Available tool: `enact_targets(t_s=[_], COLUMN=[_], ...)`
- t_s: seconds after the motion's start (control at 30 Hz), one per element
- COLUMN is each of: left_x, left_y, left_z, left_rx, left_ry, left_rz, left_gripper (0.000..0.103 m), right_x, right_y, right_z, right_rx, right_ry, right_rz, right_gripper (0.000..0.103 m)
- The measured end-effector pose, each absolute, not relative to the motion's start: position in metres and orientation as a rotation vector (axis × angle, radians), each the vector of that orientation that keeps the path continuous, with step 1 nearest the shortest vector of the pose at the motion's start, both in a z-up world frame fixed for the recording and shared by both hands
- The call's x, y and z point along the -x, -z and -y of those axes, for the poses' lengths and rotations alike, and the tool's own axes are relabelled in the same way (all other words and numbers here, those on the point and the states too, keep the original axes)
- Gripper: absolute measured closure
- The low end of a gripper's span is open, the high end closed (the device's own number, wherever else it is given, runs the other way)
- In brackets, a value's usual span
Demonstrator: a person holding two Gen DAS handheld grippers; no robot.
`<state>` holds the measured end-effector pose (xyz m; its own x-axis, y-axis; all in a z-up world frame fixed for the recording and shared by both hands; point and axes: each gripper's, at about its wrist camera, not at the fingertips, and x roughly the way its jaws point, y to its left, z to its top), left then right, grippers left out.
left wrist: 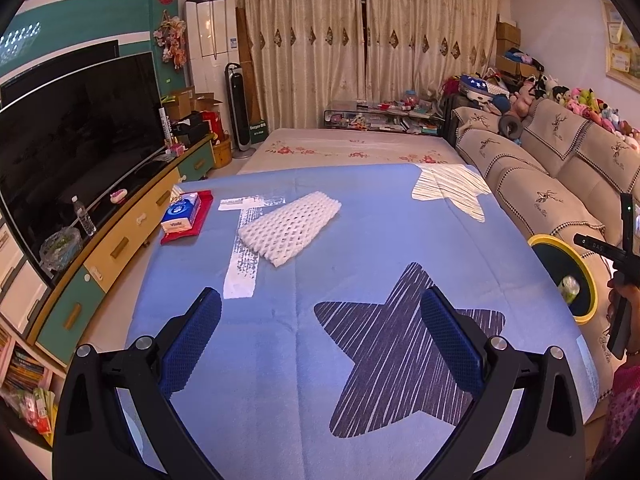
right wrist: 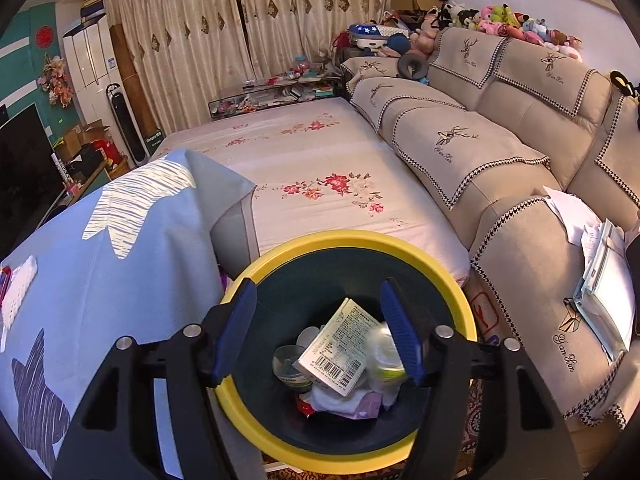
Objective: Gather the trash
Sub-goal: 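Carry the coconut water bottle over the bin and open the right tool, then grasp the white foam fruit net with the left tool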
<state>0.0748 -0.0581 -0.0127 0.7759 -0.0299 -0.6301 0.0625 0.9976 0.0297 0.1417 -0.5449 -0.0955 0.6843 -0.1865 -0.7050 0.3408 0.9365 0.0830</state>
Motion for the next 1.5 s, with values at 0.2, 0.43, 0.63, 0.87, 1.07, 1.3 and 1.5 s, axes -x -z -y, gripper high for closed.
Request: enact_targets(t_s=[0.2, 0.43, 0.63, 0.87, 1.07, 1.3, 1.5], left_x=[-0.115, -0.205, -0.27, -0.309, -0.327, -0.33, -0.315], left_y=[0.015, 0.038, 0.072, 0.096, 0.111, 0.122, 0.111], left_z=[0.058, 0.038, 0.03, 0.025, 0.028, 0.032, 0.036], left_rx=[-0.105, -0.145, -0.201, -0.234, -0.236, -0.238, -0.215], left_ry=[0.152, 0.215, 0.196, 0.212, 0.237, 0.213, 0.215], left_rz=[-0.677, -0.723, -0.812, -0.871, -0.923, -0.953, -0.938], left_gripper=[0.005, 0.005, 0.005, 0.005, 0.007, 0.037, 0.076], right_x=[-0.138, -0.138, -0.144, -0.153, -0.156, -0.154, -0.146], right_y=[0.093, 0.091, 0.095, 0.104, 0.109, 0.109, 0.107], right_z=[0.532, 0.522, 0.514, 0.51, 0.509, 0.507, 0.508], right_rx=[-0.217, -0.217, -0.206, -0.209, -0.213, -0.225, -0.242], right_ry=[0.255, 0.224, 0.209, 0.198, 0.196, 0.181, 0.167], right_rz=[-0.762, -0.766, -0.783, -0.808, -0.823, -0.818, -0.806], right_gripper=[0.04, 0.039, 0.038, 0.038, 0.038, 0.038, 0.038])
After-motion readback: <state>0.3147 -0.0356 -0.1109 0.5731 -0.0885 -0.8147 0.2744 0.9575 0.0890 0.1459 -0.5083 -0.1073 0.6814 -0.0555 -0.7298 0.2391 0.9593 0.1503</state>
